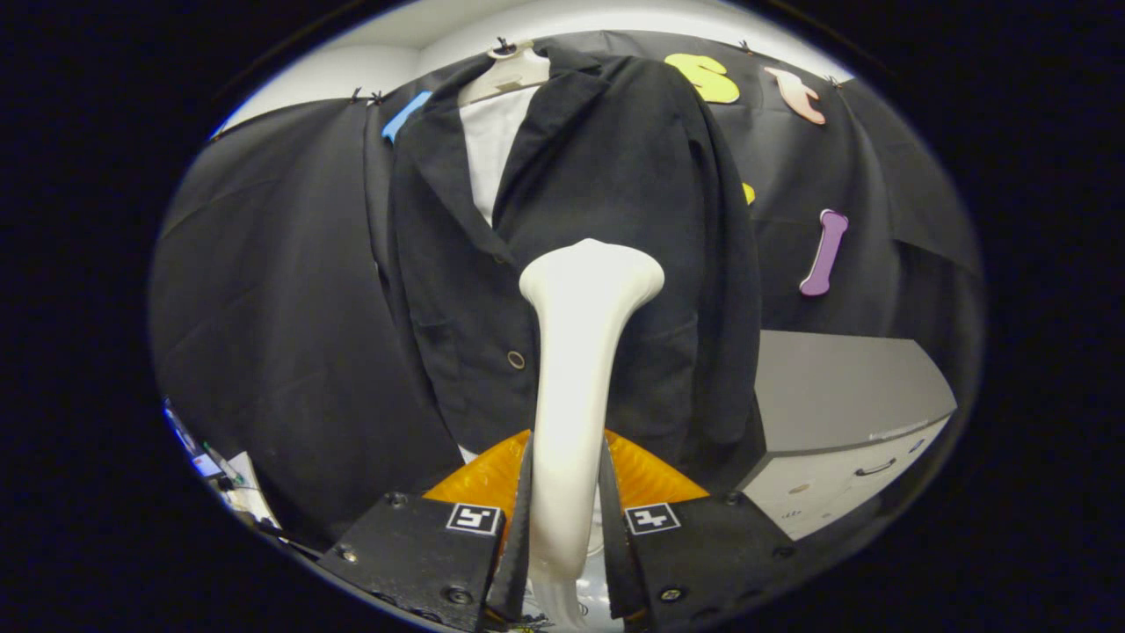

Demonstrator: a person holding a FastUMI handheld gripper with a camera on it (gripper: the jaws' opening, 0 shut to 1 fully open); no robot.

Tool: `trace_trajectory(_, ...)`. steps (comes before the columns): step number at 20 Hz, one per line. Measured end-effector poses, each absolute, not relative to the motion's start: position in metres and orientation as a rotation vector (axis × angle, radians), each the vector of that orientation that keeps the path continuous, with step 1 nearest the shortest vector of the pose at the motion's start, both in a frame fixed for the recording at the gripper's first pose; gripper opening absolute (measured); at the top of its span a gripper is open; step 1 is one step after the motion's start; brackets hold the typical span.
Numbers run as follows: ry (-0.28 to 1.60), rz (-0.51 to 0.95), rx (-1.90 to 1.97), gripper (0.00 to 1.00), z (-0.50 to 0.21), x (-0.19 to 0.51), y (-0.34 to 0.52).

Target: Iron the clothes twice with a garment steamer, once on the left side and once on the right side.

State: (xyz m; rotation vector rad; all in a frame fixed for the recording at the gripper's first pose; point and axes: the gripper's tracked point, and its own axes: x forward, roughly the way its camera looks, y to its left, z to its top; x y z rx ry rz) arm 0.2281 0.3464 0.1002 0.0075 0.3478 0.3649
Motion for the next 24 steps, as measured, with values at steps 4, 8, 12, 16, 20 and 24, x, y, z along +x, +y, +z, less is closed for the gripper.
trace_trajectory(4, 0.395, 0.353, 0.010, 0.38, 0.078, 0.225, 0.339)
trace_trajectory(8, 0.434, 0.332, 0.000, 0.38, 0.055, 0.225, 0.332)
trace_trajectory(12, 0.470, 0.327, -0.008, 0.39, 0.030, 0.228, 0.336)
trace_trajectory(16, 0.516, 0.329, -0.007, 0.38, 0.009, 0.227, 0.337)
trace_trajectory(20, 0.558, 0.332, -0.010, 0.38, -0.014, 0.225, 0.337)
trace_trajectory(24, 0.601, 0.321, 0.009, 0.38, -0.035, 0.224, 0.338)
